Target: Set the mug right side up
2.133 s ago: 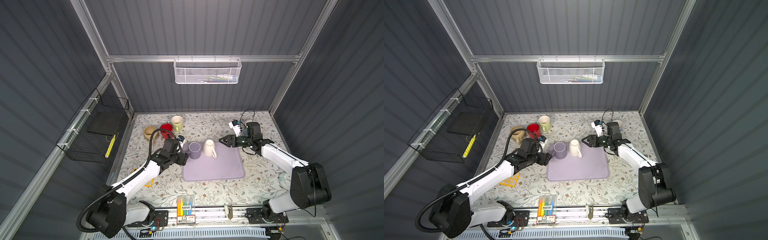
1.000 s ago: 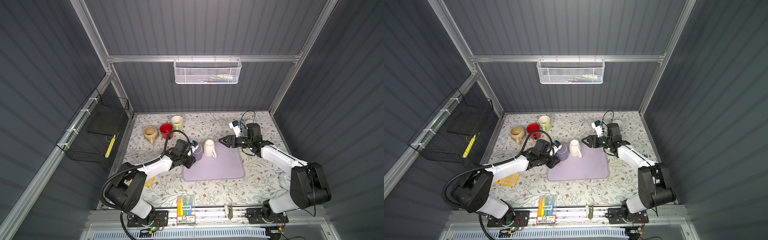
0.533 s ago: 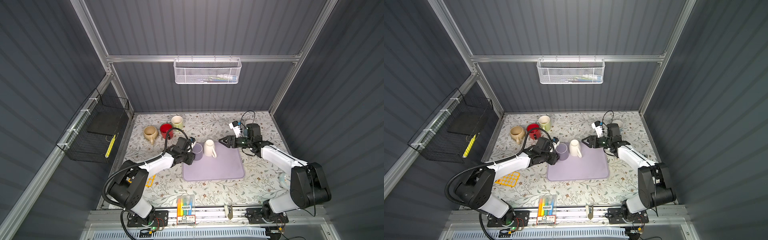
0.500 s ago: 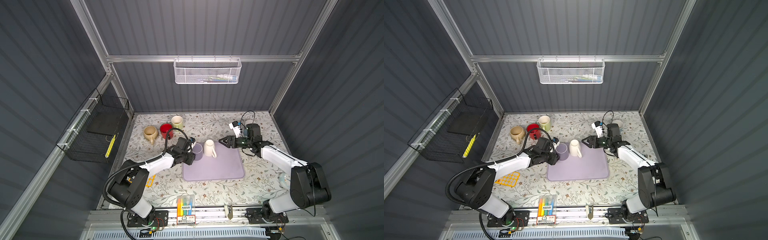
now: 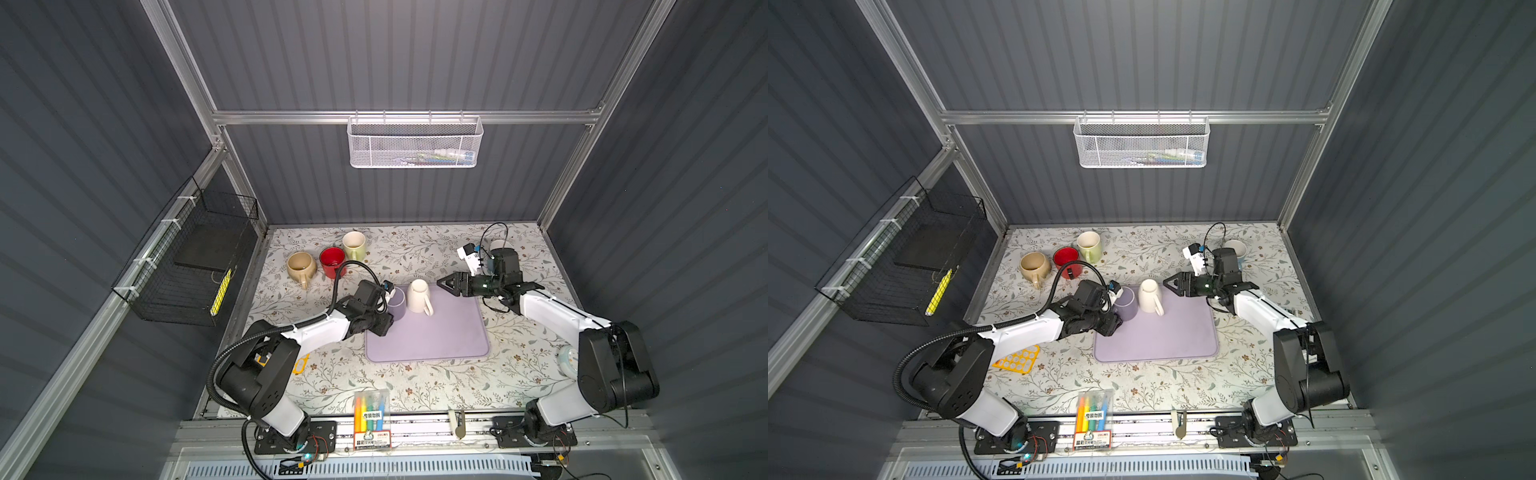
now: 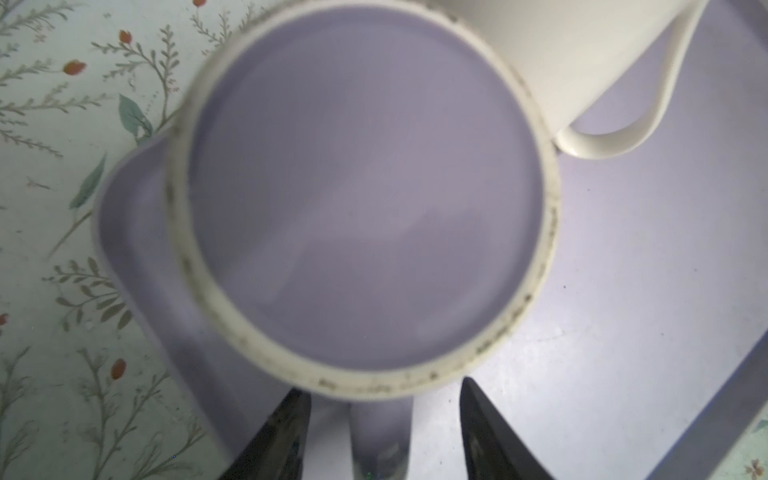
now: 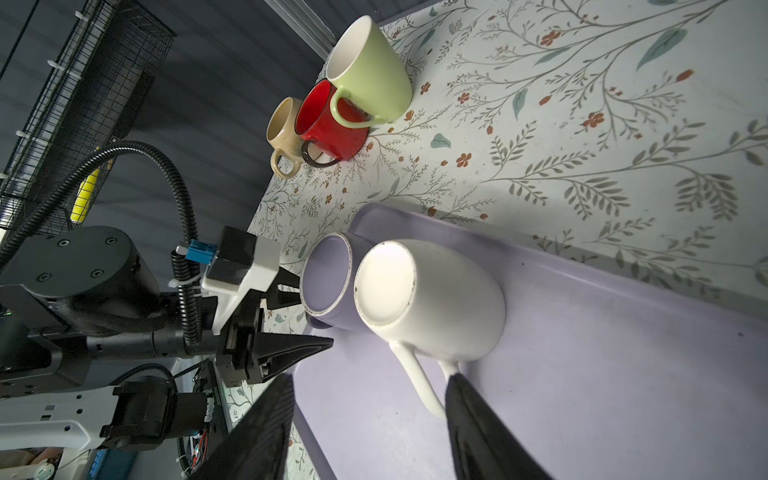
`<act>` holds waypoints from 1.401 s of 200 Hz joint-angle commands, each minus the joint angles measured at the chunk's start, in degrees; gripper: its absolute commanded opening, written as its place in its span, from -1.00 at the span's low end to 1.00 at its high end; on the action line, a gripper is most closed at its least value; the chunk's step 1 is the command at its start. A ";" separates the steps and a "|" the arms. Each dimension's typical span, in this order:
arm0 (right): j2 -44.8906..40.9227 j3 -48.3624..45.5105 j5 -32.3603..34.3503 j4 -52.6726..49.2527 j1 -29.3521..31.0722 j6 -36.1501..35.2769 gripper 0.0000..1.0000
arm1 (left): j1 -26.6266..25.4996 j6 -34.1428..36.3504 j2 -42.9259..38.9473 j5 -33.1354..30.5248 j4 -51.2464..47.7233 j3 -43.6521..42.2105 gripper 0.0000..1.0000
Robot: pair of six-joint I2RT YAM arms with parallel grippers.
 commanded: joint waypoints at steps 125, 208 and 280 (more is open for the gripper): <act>0.10 -1.27 1.16 1.92 -0.29 0.55 0.20 | -0.44 -0.56 2.21 -1.29 5.32 -3.05 -0.40; 0.27 -1.80 1.35 2.62 -0.29 0.90 0.20 | -0.44 -0.91 0.93 -0.43 5.76 -3.32 -0.81; 0.54 -2.48 1.18 3.37 -0.30 1.25 0.20 | -0.37 -1.45 -2.13 -2.17 3.83 -3.05 -0.90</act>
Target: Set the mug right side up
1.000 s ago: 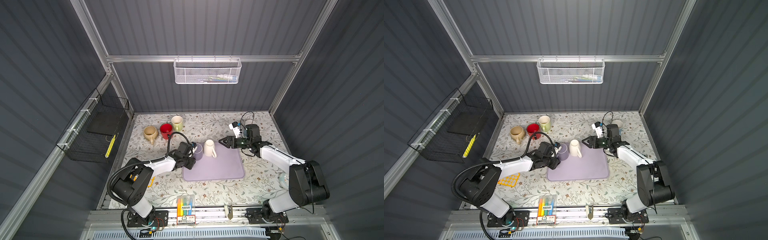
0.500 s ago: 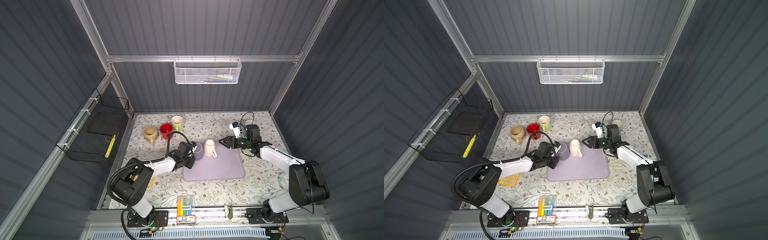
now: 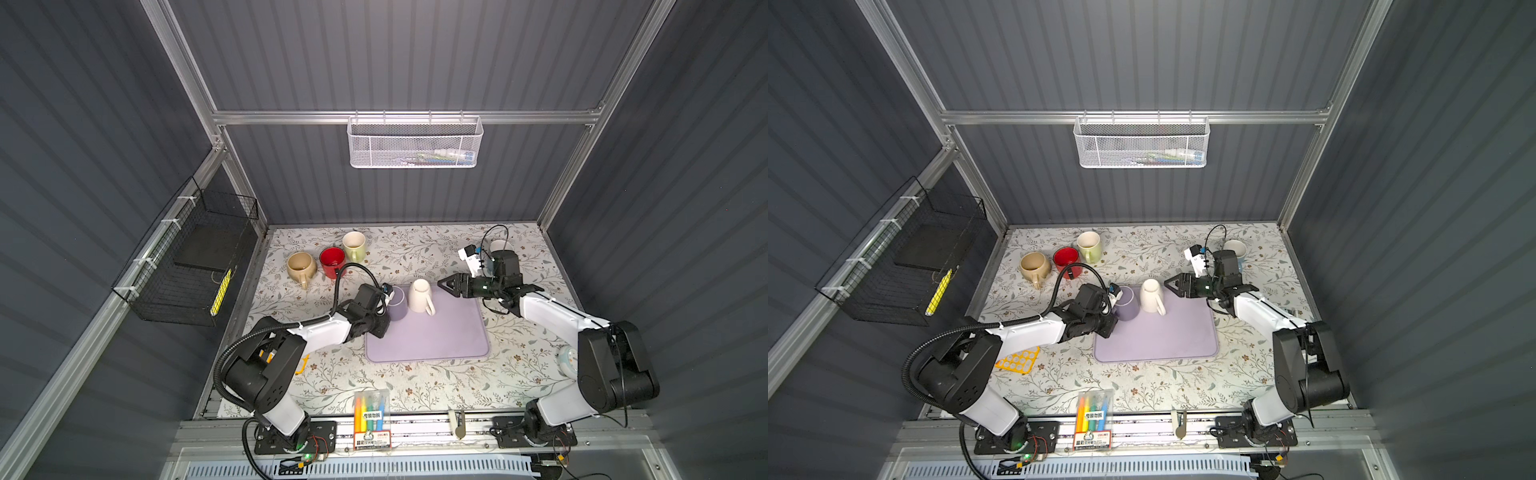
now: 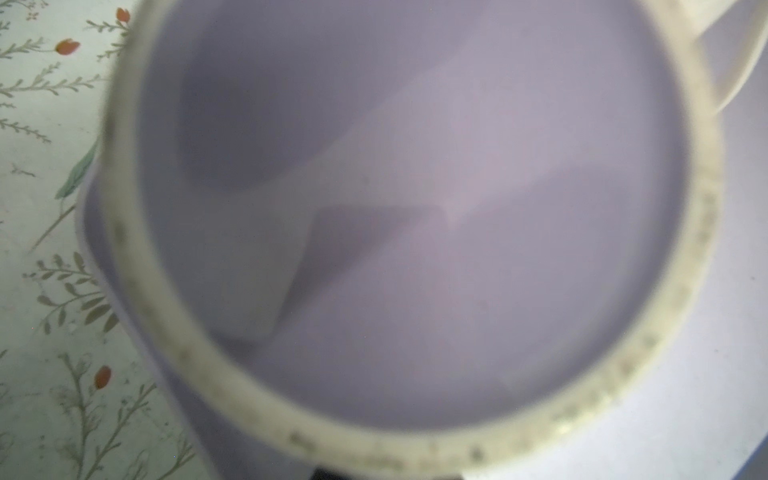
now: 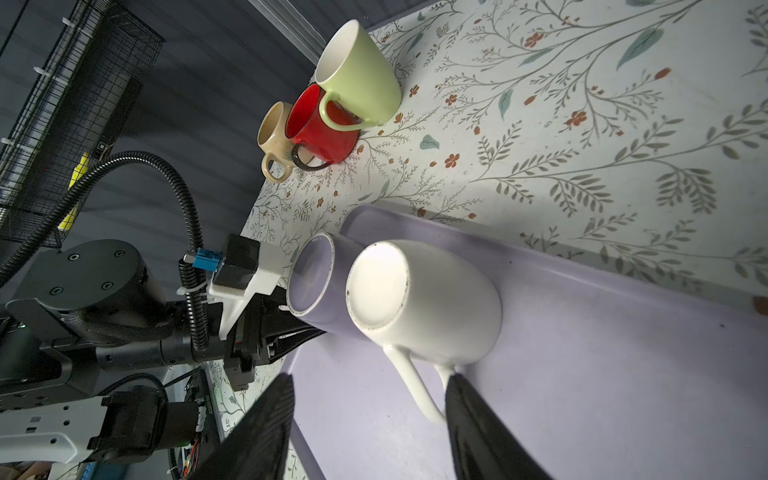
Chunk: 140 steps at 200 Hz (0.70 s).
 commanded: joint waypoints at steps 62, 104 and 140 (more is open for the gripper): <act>0.19 -1.04 -0.16 1.27 -0.29 0.35 0.21 | -0.36 -1.92 -9.49 -0.53 -2.08 -0.50 -0.91; -0.37 -1.17 -0.62 1.53 -0.38 0.63 0.21 | 0.32 -3.46 -14.71 1.53 -0.96 -0.77 -0.90; -1.12 -1.26 -1.33 1.62 -0.73 0.78 0.21 | 2.47 -6.09 -18.75 7.03 1.43 -1.29 -0.89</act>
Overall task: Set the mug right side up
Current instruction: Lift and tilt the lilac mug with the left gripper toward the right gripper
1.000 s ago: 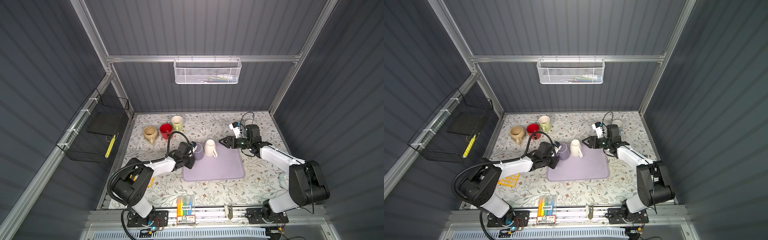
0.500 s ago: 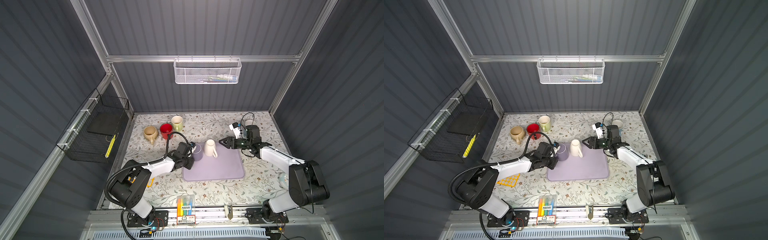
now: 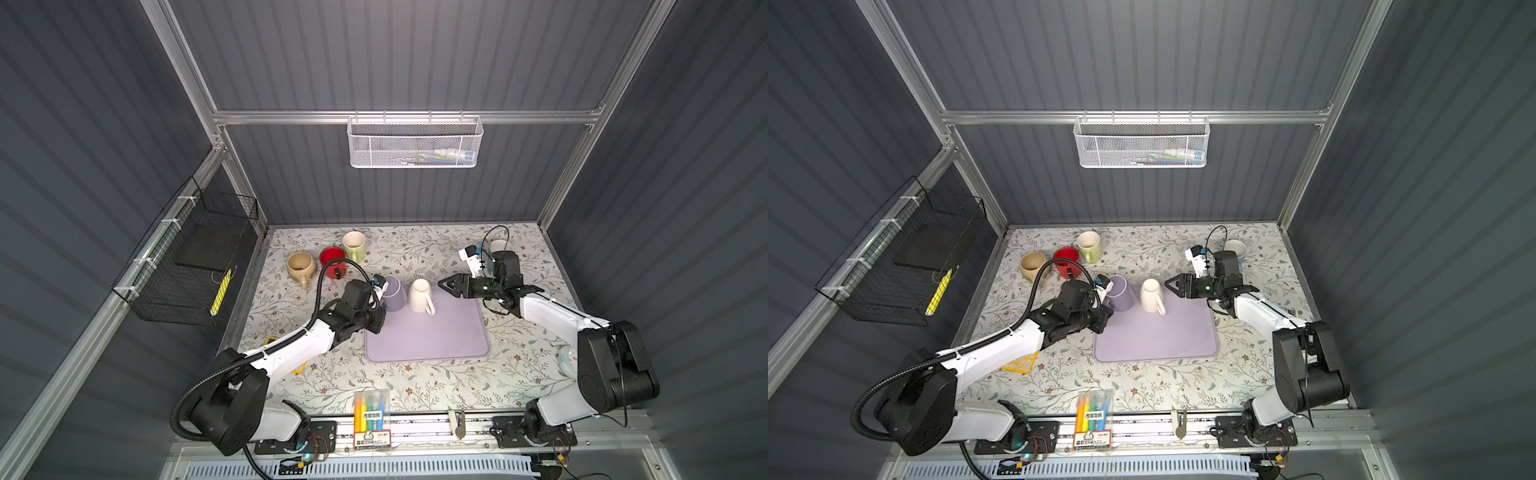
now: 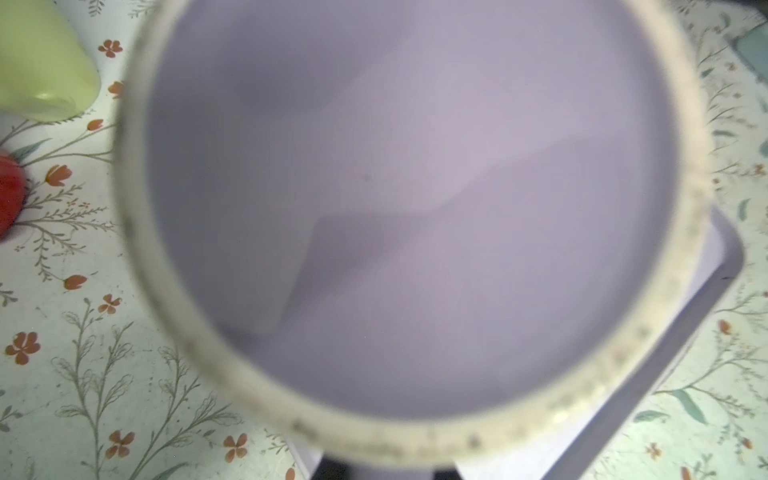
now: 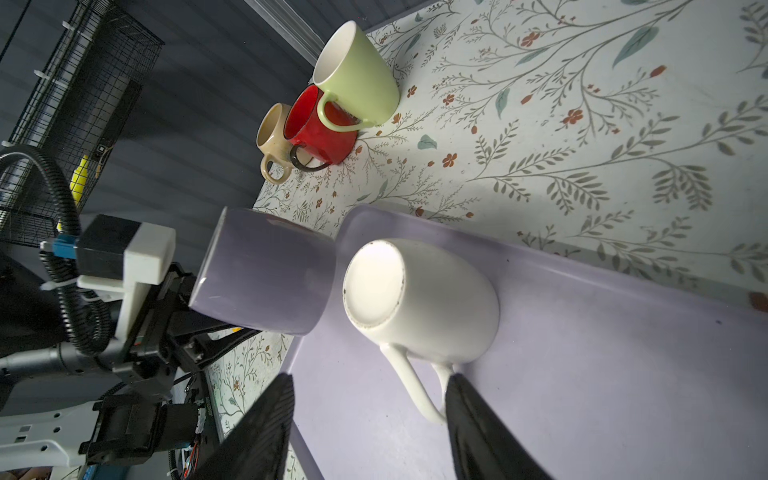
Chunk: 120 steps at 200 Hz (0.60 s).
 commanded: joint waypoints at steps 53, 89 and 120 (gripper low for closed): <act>-2.34 -0.37 -2.90 1.55 -0.89 0.44 0.20 | 5.38 -7.47 -7.38 13.90 9.66 0.84 -0.87; -3.46 -0.78 -5.03 3.80 -0.98 1.00 0.21 | 5.98 -9.64 -6.53 19.89 12.33 2.30 -0.85; -4.44 -1.62 -6.96 6.83 -0.95 2.19 0.21 | 5.95 -10.96 -5.30 23.44 14.26 3.53 -0.85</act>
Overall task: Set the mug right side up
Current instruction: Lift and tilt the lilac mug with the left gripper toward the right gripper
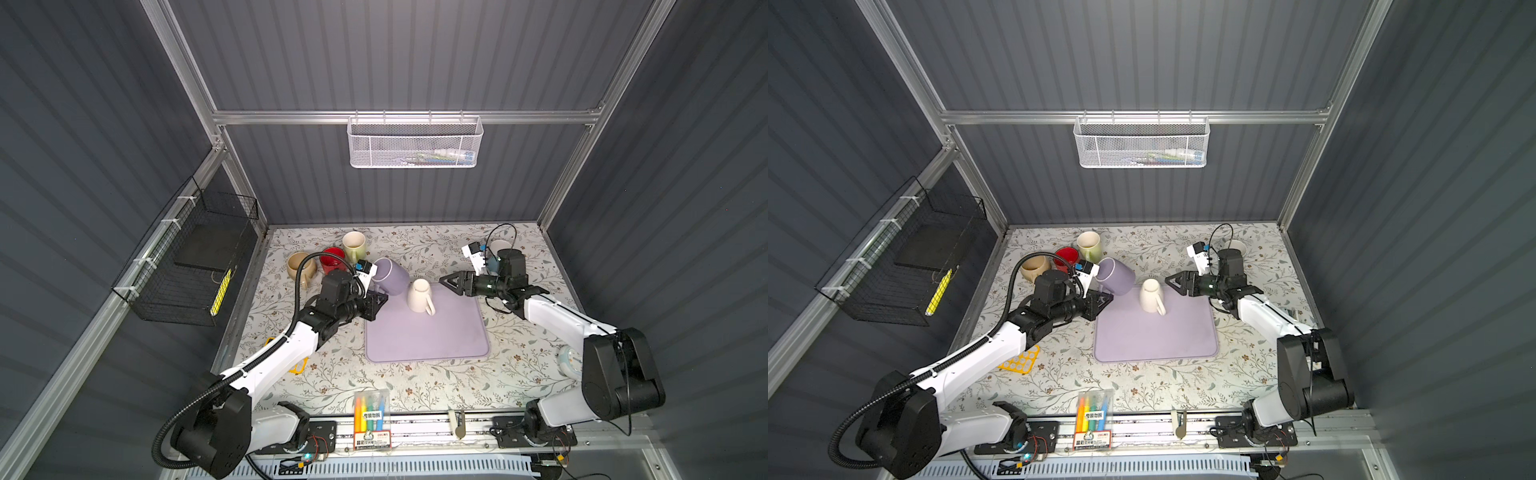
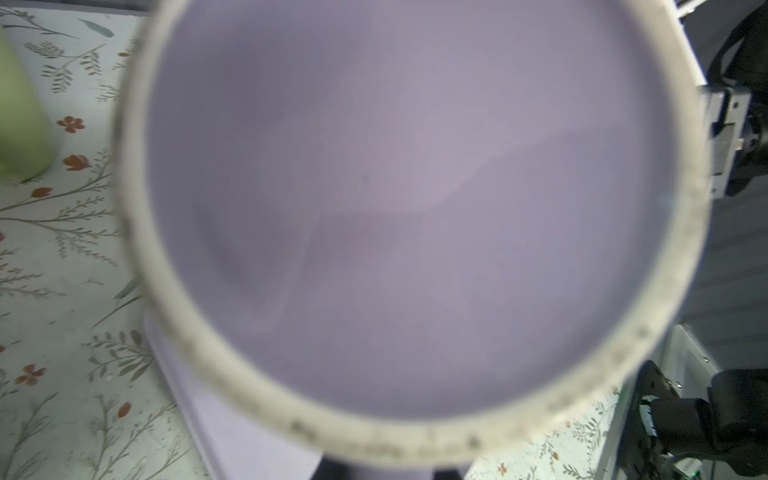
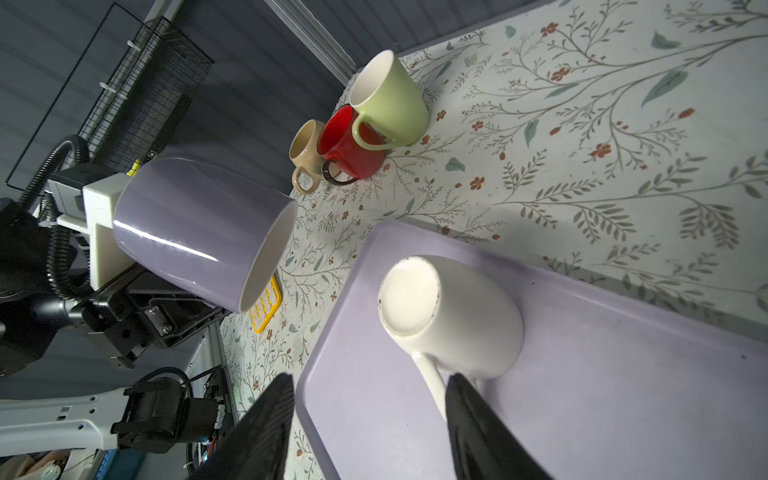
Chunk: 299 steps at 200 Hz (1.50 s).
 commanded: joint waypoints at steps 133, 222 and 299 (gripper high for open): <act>-2.34 -1.45 -11.35 11.12 3.34 3.85 0.24 | -0.06 -13.32 10.38 15.69 25.23 5.98 -0.84; 2.22 1.39 -11.71 19.94 5.98 9.28 0.24 | -0.77 -18.62 12.29 17.55 31.39 5.10 -0.85; 4.02 4.32 -11.12 22.81 7.69 10.91 0.24 | -3.21 -25.25 17.88 18.17 42.71 3.79 -0.86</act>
